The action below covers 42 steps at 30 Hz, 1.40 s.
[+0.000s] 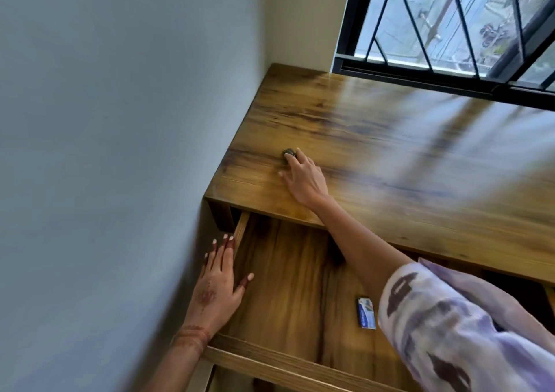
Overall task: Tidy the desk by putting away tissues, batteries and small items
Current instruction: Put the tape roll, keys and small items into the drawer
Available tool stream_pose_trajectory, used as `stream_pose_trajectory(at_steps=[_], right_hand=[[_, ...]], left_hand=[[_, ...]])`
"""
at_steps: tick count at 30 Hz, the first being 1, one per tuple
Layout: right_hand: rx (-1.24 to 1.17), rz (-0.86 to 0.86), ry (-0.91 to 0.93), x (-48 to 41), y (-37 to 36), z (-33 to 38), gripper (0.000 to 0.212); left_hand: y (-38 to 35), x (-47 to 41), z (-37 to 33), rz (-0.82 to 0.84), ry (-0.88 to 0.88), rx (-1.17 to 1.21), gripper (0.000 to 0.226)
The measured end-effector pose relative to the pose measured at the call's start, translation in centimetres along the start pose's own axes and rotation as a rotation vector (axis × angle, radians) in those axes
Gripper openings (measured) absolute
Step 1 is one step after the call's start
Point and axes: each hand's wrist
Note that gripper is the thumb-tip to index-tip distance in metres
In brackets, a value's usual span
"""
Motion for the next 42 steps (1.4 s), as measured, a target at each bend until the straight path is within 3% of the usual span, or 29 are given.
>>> stream_pose_trajectory(at_steps=[4,9,14,20,26,30,35,42], right_hand=[[0.138,0.013,-0.018,-1.1,-0.7,0.0,0.039],[0.119,-0.161,-0.051,0.2,-0.7,1.2,0.022],[0.138,-0.258,-0.229,3.5,0.5,2.3,0.014],[-0.352,-0.47,-0.331,12.7,0.6,4.6,0.018],[-0.524,-0.269,-0.814,19.4,-3.7,3.8,0.024],[-0.567,-0.177,-0.966,20.4,-5.7,2.5,0.026],[-0.592,-0.145,-1.005,21.4,-7.1,2.4,0.024],[-0.428,-0.138,-0.877,23.0,-5.2,3.2,0.036]], left_hand=[[0.0,-0.1,-0.1,0.011,-0.007,0.025,0.08],[0.1,0.0,-0.1,0.013,-0.018,0.004,0.08],[0.4,0.2,-0.5,0.016,-0.014,0.059,0.084],[0.1,0.3,-0.2,0.015,-0.023,0.037,0.085],[-0.1,0.2,-0.3,-0.064,-0.031,-0.063,0.084],[-0.4,0.3,-0.2,-0.079,-0.037,-0.119,0.084],[-0.4,0.4,-0.1,-0.101,-0.052,-0.158,0.082],[-0.1,1.4,-0.3,-0.046,-0.01,-0.177,0.083]])
Point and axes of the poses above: each hand's wrist, its own x-axis away from the middle knuckle, its own y-axis out of the back of the hand, z = x × y, and after that the axes turned 10 degrees about y, right-handed
